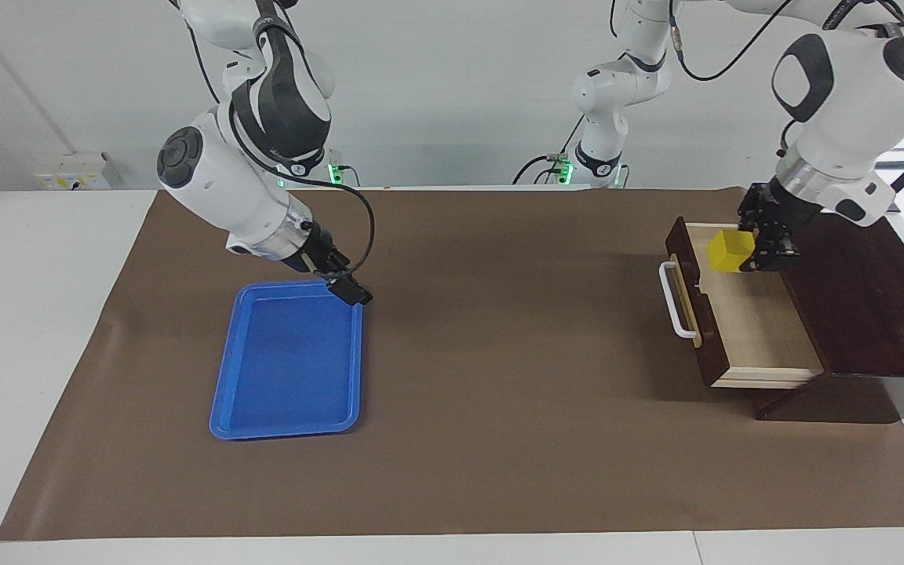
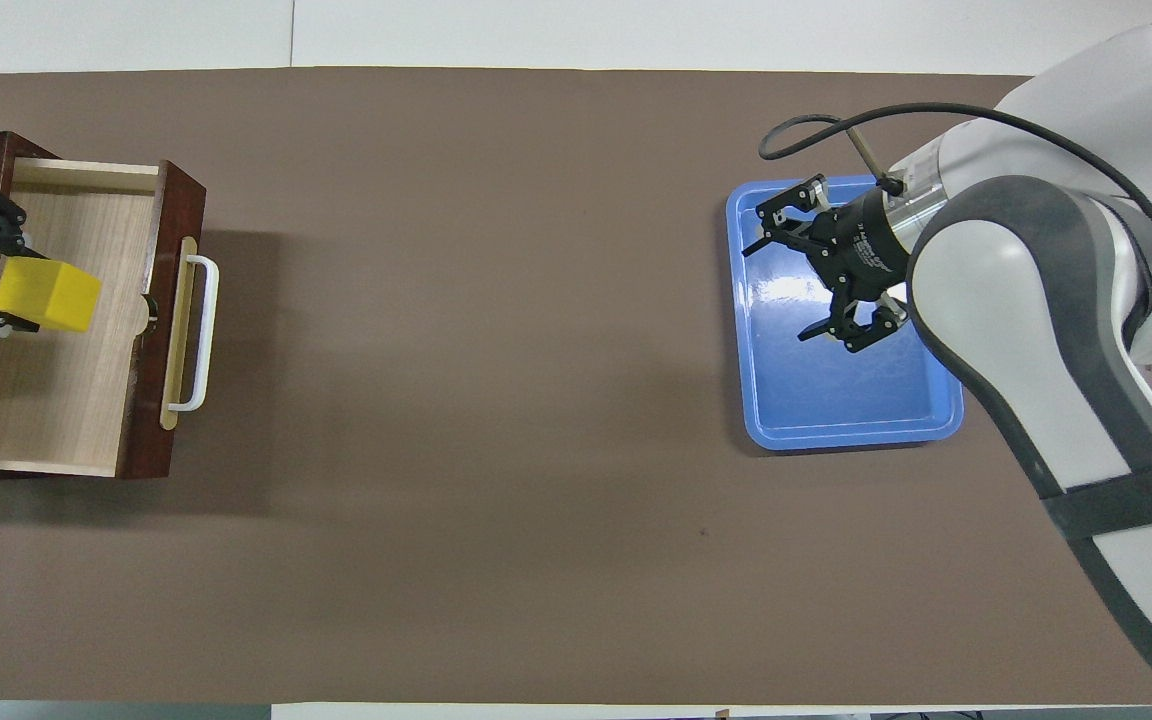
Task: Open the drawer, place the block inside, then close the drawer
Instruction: 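Lower the block into the drawer with the left gripper while the right withdraws, then release the block and push the drawer shut with the left gripper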
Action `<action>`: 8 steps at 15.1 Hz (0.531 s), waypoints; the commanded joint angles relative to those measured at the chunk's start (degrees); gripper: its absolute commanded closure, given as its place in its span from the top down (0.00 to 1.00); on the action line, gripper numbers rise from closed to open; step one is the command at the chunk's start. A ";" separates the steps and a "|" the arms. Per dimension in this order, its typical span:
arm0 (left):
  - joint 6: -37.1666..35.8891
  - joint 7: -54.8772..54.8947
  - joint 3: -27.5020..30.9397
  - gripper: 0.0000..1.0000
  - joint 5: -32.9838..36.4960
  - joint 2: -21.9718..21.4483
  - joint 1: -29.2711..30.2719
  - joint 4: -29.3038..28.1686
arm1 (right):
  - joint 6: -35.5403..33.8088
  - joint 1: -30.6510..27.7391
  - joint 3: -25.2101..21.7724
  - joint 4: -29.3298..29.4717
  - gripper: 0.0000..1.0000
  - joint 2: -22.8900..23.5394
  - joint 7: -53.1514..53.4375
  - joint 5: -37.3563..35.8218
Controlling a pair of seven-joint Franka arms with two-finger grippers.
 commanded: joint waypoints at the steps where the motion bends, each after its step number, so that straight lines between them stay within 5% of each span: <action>1: 10.01 3.85 -0.74 0.00 -0.88 -6.75 2.60 -13.80 | -3.34 -2.43 0.69 -0.12 1.00 -2.26 -14.46 -6.72; 4: 16.20 7.46 -0.74 0.00 -0.88 -8.97 5.42 -22.01 | -6.07 -6.21 0.77 -0.12 1.00 -4.54 -34.04 -13.31; 8: 17.60 6.50 -0.74 0.00 -0.88 -8.80 5.95 -24.65 | -6.78 -8.68 0.77 -0.47 1.00 -8.41 -51.74 -20.52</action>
